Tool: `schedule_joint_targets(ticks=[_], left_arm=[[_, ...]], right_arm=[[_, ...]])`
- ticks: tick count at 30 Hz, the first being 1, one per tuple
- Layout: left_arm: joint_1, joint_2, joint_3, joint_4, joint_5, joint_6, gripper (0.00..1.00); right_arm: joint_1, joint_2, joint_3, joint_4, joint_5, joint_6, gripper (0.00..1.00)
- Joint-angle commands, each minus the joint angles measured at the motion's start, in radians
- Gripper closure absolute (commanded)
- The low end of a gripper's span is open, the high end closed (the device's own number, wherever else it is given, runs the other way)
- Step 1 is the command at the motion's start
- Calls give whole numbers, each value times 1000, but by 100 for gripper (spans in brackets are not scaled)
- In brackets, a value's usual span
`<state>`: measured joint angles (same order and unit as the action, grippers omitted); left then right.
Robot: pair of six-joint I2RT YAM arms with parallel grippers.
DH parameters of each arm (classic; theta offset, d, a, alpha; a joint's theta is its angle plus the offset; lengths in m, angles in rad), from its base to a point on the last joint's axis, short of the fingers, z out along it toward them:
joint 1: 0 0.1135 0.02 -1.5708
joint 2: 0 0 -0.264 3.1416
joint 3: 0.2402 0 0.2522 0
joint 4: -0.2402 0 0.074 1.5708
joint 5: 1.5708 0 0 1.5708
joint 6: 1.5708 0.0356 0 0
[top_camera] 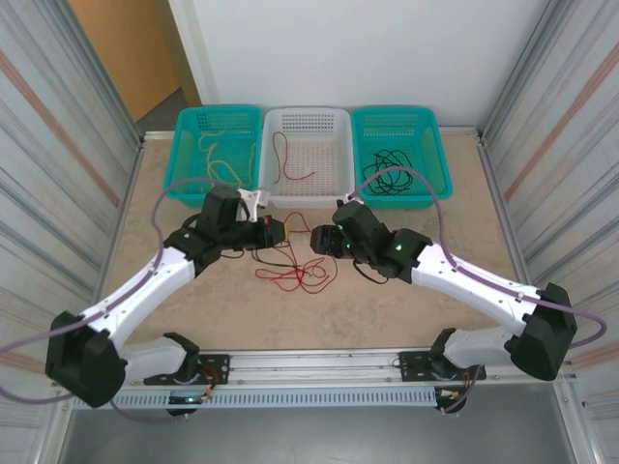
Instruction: Untangle the cables
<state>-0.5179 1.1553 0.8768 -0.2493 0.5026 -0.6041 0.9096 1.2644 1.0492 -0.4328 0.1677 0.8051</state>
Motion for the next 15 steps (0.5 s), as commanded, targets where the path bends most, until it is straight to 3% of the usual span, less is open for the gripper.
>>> schedule_joint_targets(ticks=[1, 8, 15], left_arm=[[-8, -80, 51, -62, 90, 64, 100], [-8, -160, 244, -108, 244, 100, 100], [16, -197, 421, -129, 209, 66, 100]], right_arm=[[2, 13, 56, -23, 9, -41, 36], [-4, 21, 44, -19, 24, -55, 33], [-23, 25, 30, 6, -9, -45, 34]])
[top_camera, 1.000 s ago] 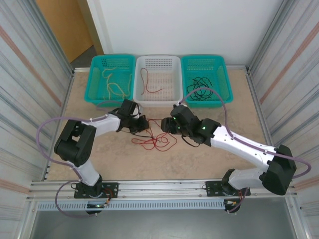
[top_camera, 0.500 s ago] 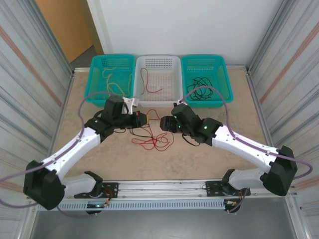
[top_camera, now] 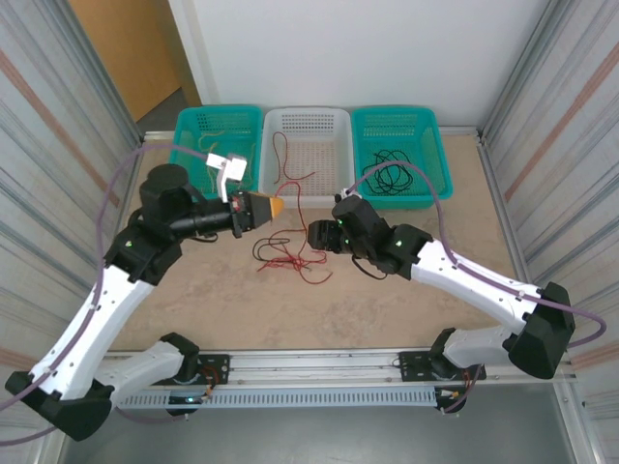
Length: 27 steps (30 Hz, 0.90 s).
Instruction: Untangle the cables
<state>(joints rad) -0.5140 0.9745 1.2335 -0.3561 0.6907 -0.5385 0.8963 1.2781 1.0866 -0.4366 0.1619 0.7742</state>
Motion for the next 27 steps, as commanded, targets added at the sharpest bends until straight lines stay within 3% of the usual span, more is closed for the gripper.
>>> schedule_joint_targets(ticks=[1, 18, 22, 27], left_arm=[[17, -13, 88, -24, 21, -8, 100], [36, 109, 444, -95, -23, 33, 100], [78, 188, 549, -131, -87, 35, 100], [134, 299, 647, -46, -104, 7, 100]], right_arm=[[-13, 15, -10, 15, -12, -11, 34], [-48, 82, -120, 82, -68, 140, 38], [-48, 83, -175, 112, -62, 177, 37], [-50, 87, -209, 93, -32, 219, 38]])
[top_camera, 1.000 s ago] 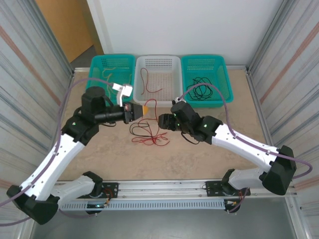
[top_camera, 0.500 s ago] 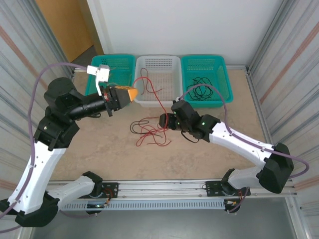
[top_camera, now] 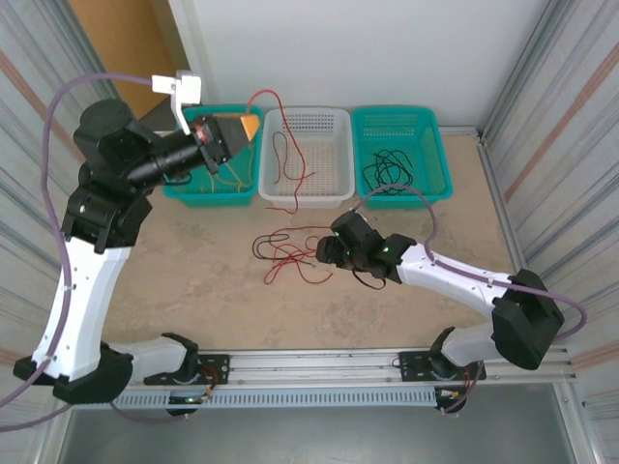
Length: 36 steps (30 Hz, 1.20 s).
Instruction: Untangle the cables
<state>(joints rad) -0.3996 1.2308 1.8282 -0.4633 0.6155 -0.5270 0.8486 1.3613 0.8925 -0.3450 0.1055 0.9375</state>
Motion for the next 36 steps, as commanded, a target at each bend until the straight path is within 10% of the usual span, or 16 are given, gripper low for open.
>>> schedule_joint_targets(ticks=[1, 21, 26, 36], left_arm=[[31, 76, 80, 66, -37, -3, 100], [129, 548, 160, 353, -69, -140, 100], [131, 527, -112, 452, -58, -204, 47], [103, 174, -570, 343, -190, -93, 37]], right_arm=[[-2, -3, -27, 7, 26, 64, 38], [4, -91, -86, -12, 64, 58, 38], [4, -105, -84, -30, 80, 46, 38], [134, -6, 57, -168, 347, 28, 28]])
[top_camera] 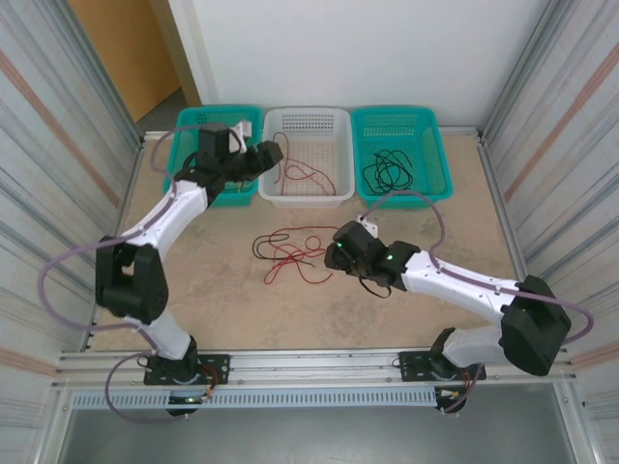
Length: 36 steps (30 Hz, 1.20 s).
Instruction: Untangle the cables
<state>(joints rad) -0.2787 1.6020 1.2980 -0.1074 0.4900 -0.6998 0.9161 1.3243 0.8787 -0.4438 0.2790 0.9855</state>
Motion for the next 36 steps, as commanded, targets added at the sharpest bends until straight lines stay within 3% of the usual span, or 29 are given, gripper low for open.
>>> schedule_joint_targets(ticks=[1, 4, 8, 11, 15, 18, 30, 36], left_arm=[[-26, -239, -75, -47, -89, 105, 37], [-67, -369, -195, -152, -171, 178, 37], [-88, -470, -360, -273, -182, 207, 40], [-88, -470, -421, -381, -164, 225, 49], [-100, -404, -464, -402, -92, 242, 55], [-139, -317, -449, -405, -117, 255, 56], [-369, 7, -163, -521, -466, 348, 56], [-379, 68, -130, -500, -449, 288, 45]], right_arm=[[92, 38, 76, -57, 213, -29, 27], [114, 64, 83, -14, 229, -48, 27], [106, 61, 70, 27, 228, -60, 28], [48, 41, 49, 31, 150, -47, 30], [-35, 13, 2, 65, 17, -39, 35], [-61, -11, -31, 106, -31, -26, 35], [-63, -15, -39, 105, -61, -14, 39], [-71, -34, -59, 111, -61, -15, 39]])
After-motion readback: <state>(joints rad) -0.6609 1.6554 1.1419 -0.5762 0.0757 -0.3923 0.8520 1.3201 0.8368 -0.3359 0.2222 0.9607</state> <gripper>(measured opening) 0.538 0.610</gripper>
